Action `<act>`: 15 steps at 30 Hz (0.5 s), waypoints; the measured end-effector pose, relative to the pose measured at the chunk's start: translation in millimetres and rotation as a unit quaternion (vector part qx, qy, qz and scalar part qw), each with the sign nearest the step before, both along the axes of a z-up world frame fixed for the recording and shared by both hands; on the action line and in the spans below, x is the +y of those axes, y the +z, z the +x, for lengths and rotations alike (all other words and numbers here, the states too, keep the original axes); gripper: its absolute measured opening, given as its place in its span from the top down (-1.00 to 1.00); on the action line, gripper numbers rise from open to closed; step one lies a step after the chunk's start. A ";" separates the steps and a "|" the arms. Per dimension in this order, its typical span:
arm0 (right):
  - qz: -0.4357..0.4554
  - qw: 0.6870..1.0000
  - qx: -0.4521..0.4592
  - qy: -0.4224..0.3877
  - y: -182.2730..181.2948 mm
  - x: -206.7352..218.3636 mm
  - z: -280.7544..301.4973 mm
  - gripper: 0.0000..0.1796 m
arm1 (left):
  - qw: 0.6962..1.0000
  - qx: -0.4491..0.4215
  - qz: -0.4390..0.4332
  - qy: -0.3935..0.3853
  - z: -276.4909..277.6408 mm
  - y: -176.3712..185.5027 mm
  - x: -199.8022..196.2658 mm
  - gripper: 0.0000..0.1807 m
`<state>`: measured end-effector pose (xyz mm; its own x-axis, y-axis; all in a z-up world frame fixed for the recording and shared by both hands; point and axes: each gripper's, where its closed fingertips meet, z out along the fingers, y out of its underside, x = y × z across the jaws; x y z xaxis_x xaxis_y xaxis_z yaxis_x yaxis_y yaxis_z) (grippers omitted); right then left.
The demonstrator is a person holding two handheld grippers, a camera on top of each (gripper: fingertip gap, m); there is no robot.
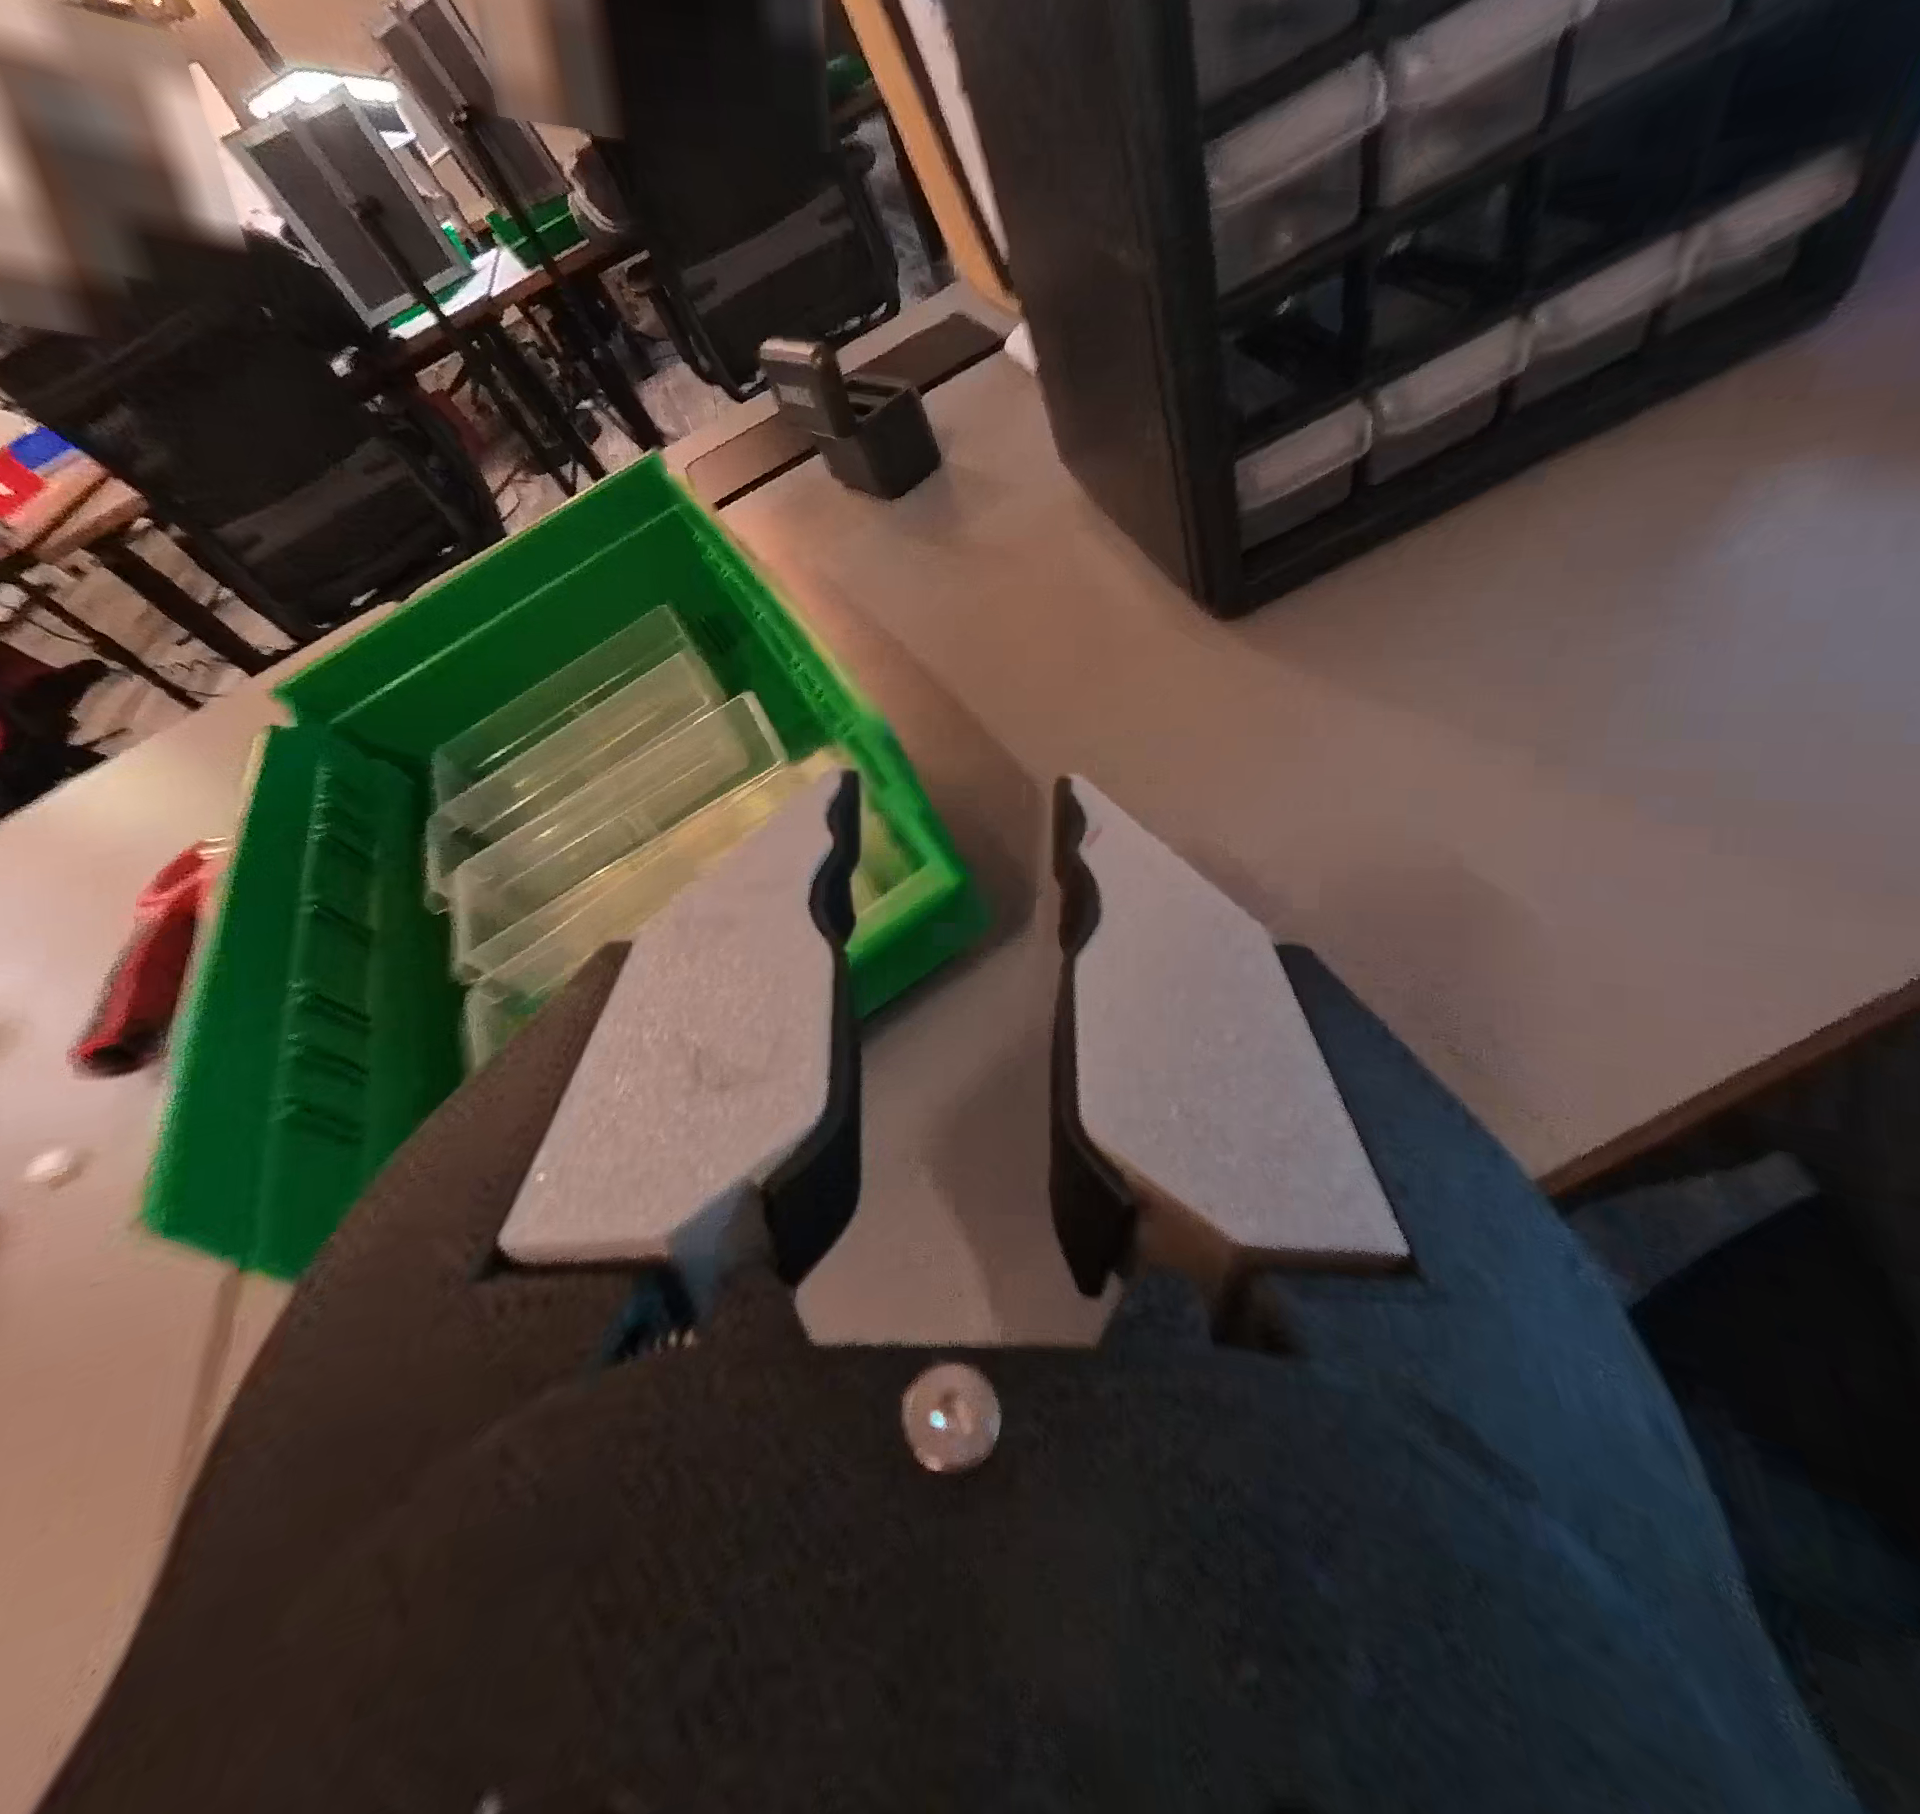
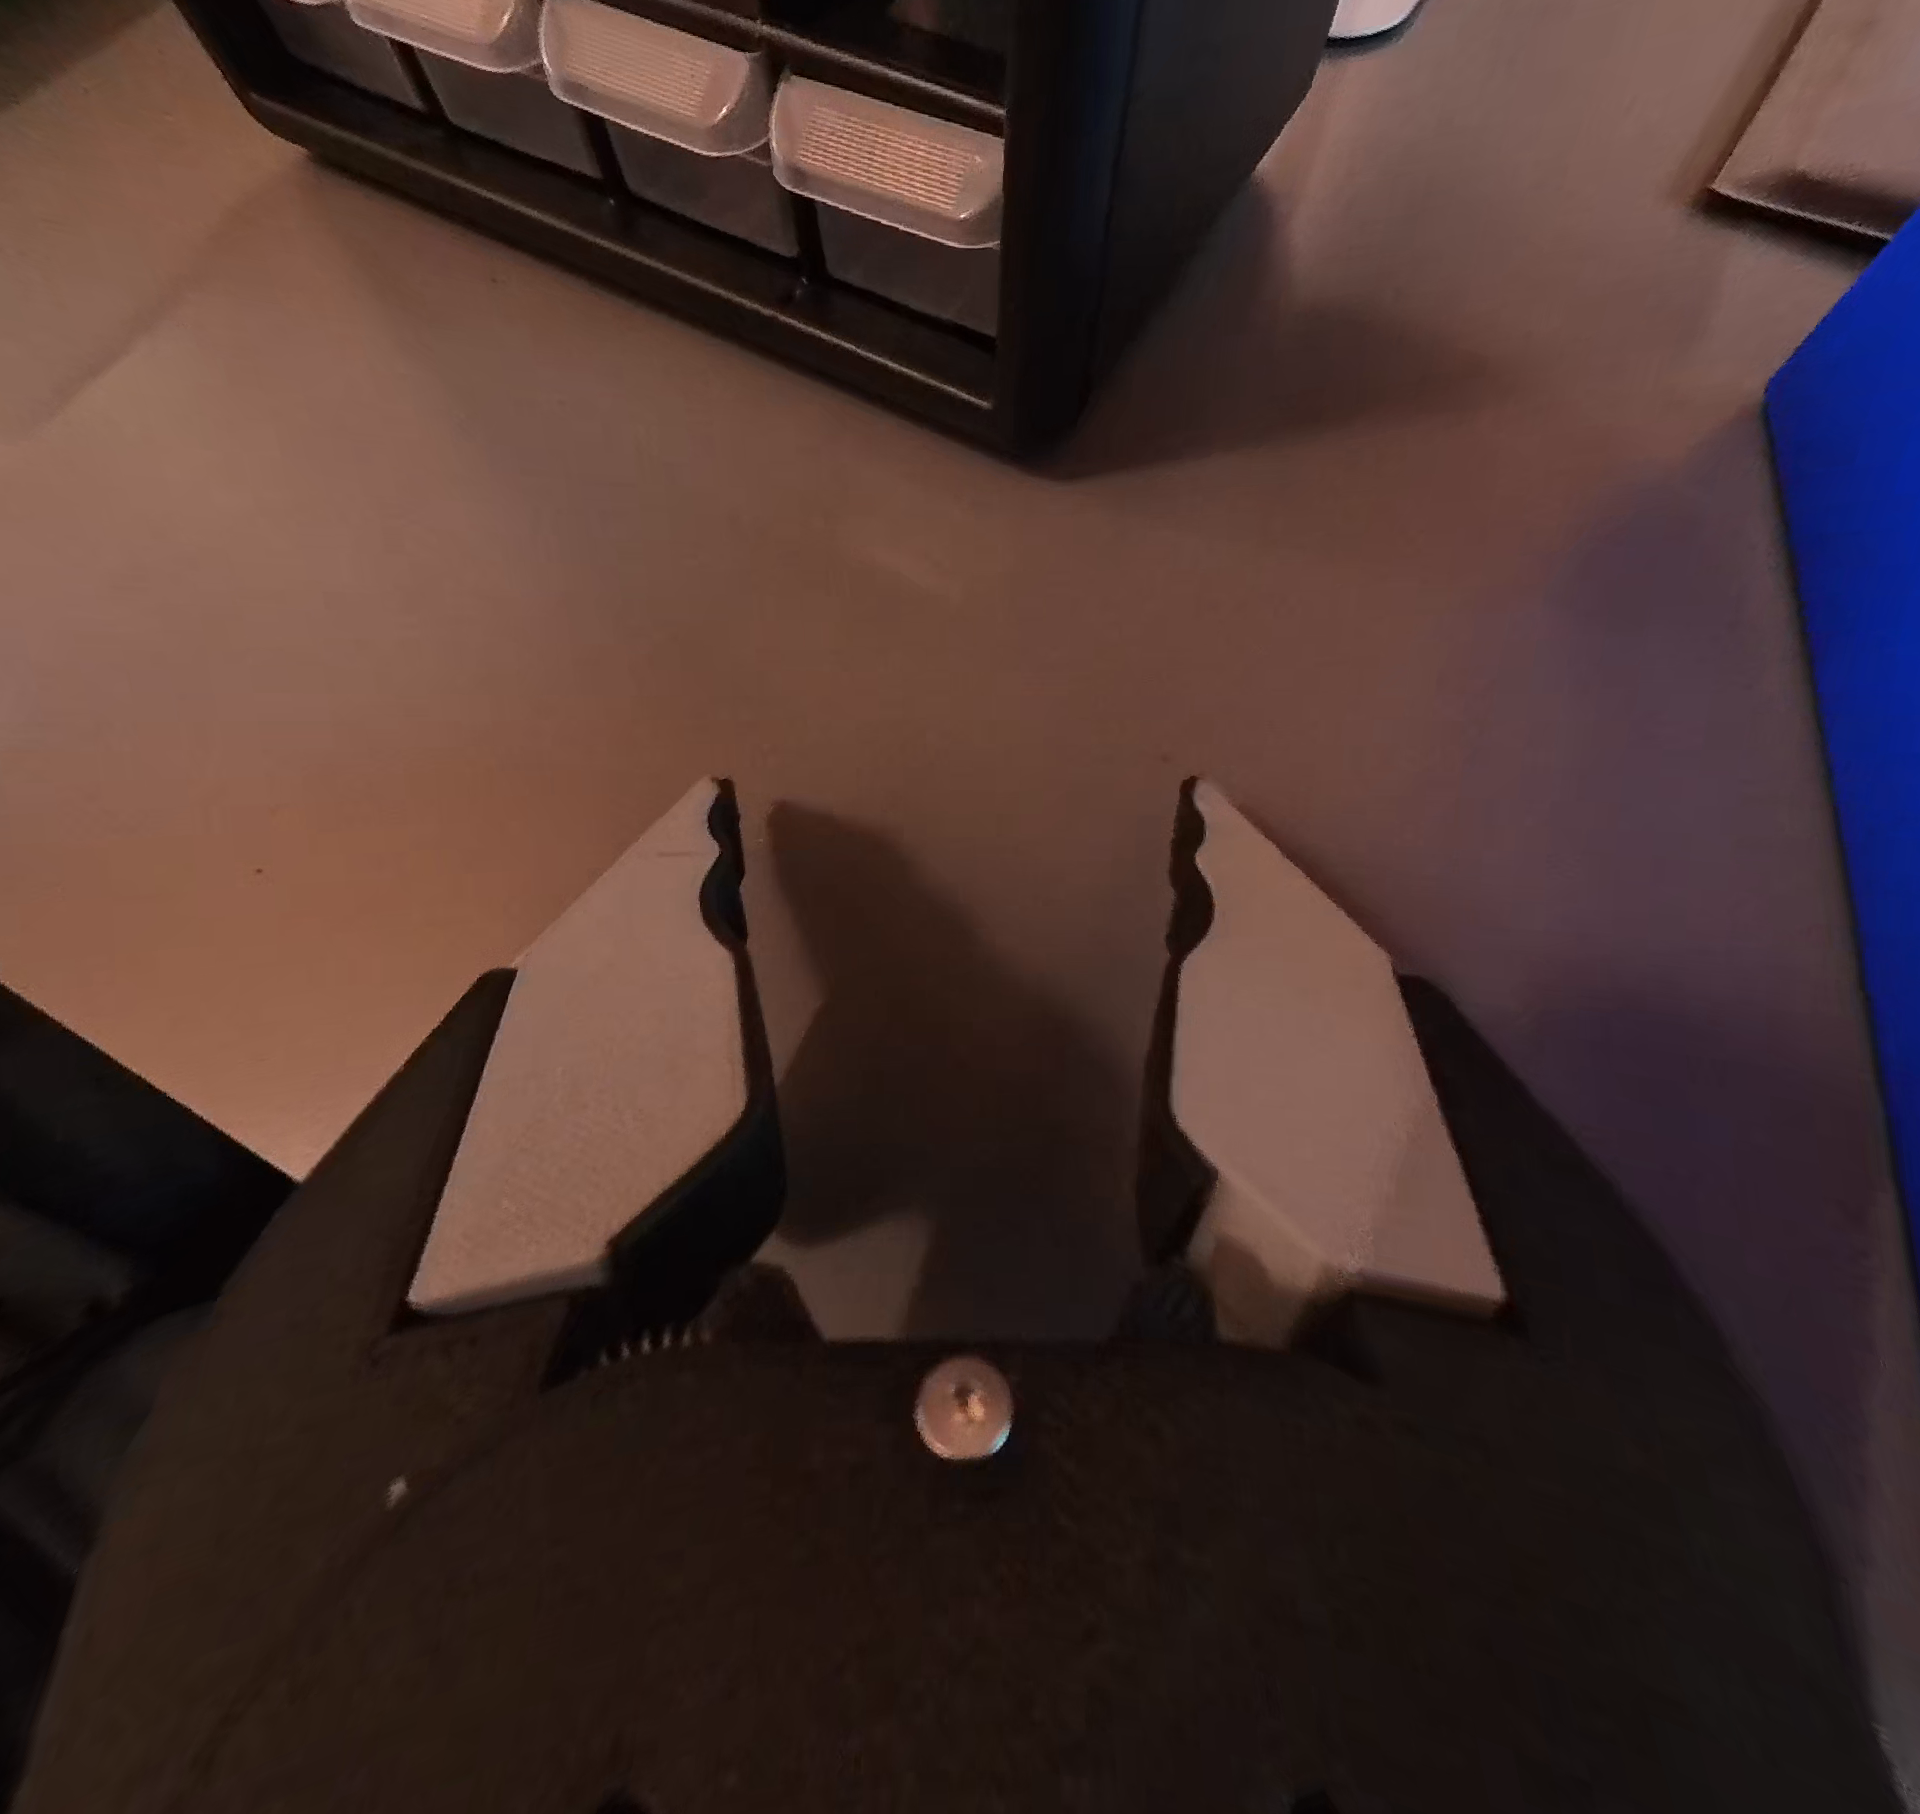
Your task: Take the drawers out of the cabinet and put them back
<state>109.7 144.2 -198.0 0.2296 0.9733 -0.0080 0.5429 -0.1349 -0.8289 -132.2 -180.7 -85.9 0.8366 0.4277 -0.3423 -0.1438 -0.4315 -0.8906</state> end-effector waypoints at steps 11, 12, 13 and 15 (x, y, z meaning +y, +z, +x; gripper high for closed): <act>-0.016 1.000 -0.002 0.020 -1.8 -5.5 -0.5 0.22 | 0.990 0.000 -0.025 0.137 -62.6 4.5 -101.2 0.72; -0.015 1.000 -0.002 0.020 -1.9 -5.5 -0.5 0.23 | 0.990 0.001 -0.026 0.141 -64.8 3.7 -103.0 0.72; -0.014 1.000 -0.002 0.019 -1.9 -5.5 -0.6 0.24 | 0.990 0.001 -0.032 0.139 -64.9 1.5 -102.4 0.72; -0.012 1.000 -0.003 0.019 -2.1 -5.4 -0.6 0.26 | 0.991 -0.004 -0.056 0.121 -59.5 -7.5 -96.1 0.74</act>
